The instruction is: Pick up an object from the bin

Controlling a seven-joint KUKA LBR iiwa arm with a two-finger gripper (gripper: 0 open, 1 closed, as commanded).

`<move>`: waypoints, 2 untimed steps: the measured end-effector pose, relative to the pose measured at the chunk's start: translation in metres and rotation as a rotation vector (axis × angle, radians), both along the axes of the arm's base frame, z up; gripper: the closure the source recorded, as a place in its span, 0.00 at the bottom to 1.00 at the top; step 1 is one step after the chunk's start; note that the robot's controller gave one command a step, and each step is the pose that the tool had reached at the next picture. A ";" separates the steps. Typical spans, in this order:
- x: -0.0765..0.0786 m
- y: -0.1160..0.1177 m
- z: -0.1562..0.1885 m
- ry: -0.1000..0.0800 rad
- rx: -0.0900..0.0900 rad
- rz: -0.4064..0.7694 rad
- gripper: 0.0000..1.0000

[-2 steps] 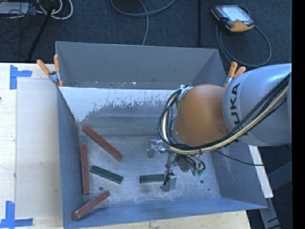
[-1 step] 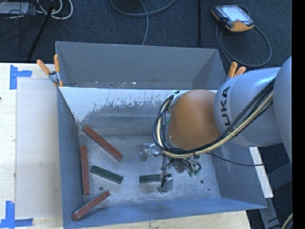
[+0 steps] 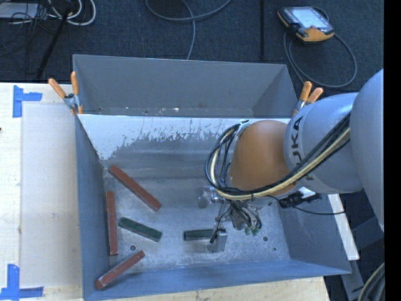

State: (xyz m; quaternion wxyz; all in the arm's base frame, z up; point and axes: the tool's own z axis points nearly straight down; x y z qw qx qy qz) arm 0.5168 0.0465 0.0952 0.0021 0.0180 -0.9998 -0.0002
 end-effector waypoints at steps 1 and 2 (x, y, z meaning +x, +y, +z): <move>-0.016 0.046 -0.015 -0.003 0.000 0.289 1.00; -0.016 0.046 -0.015 -0.003 0.000 0.289 1.00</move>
Offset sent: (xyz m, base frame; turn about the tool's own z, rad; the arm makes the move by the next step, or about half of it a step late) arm 0.0000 0.0000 0.0000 0.0000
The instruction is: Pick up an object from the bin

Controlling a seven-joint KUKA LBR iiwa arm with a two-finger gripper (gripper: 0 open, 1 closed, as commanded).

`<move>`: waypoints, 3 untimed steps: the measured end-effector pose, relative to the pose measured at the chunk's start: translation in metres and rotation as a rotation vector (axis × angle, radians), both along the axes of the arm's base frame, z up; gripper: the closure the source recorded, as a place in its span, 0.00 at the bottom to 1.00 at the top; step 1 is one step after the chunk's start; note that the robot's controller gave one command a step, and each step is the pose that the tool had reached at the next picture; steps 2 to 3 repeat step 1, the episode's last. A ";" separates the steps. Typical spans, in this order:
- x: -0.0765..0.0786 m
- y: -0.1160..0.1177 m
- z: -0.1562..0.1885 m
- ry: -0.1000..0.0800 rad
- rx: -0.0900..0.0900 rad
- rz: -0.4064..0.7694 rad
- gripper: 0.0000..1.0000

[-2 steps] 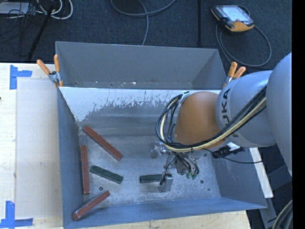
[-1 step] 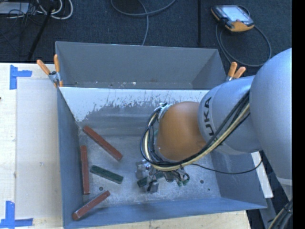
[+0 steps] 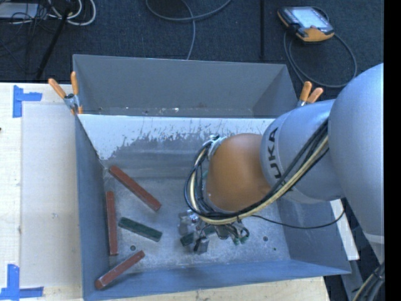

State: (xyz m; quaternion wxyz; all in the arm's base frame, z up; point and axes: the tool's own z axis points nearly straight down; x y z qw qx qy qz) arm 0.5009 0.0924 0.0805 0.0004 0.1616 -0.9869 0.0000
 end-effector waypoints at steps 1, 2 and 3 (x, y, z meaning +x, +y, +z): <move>-0.009 0.011 0.134 -0.001 0.001 0.024 1.00; -0.009 0.011 0.134 -0.001 0.001 0.024 1.00; -0.009 0.011 0.134 -0.001 0.001 0.024 1.00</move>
Offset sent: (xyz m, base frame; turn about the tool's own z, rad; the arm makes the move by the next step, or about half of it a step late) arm 0.0000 0.0000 0.0000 0.0000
